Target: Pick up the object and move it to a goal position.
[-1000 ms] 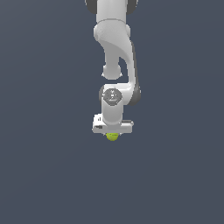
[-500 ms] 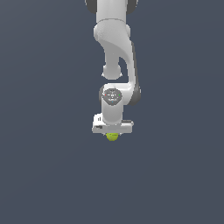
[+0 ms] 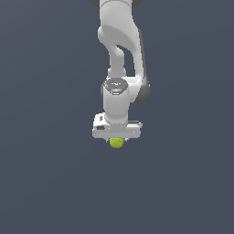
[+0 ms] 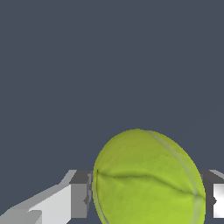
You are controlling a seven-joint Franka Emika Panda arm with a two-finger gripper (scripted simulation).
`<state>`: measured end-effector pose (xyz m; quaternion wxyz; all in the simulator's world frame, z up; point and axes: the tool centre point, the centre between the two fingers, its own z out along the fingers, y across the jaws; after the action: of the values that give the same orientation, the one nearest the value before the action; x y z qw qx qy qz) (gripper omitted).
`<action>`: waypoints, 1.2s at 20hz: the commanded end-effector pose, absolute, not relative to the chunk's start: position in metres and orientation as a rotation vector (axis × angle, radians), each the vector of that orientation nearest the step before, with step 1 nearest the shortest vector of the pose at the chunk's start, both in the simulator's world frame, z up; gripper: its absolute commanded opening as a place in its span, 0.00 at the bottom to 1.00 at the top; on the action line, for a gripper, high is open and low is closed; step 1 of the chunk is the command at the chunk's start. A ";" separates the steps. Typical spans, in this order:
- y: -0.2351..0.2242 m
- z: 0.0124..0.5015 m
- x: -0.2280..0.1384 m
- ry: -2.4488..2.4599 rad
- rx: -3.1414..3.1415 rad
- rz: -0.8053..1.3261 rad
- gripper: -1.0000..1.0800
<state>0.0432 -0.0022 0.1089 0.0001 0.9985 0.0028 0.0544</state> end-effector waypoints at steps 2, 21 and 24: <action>-0.005 0.160 0.064 0.011 3.127 0.295 0.00; -0.019 0.481 0.103 0.023 2.974 1.018 0.00; -0.020 0.499 0.101 0.024 2.961 1.056 0.00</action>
<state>0.1020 -0.0200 0.4889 -0.0009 0.9442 0.0074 0.3292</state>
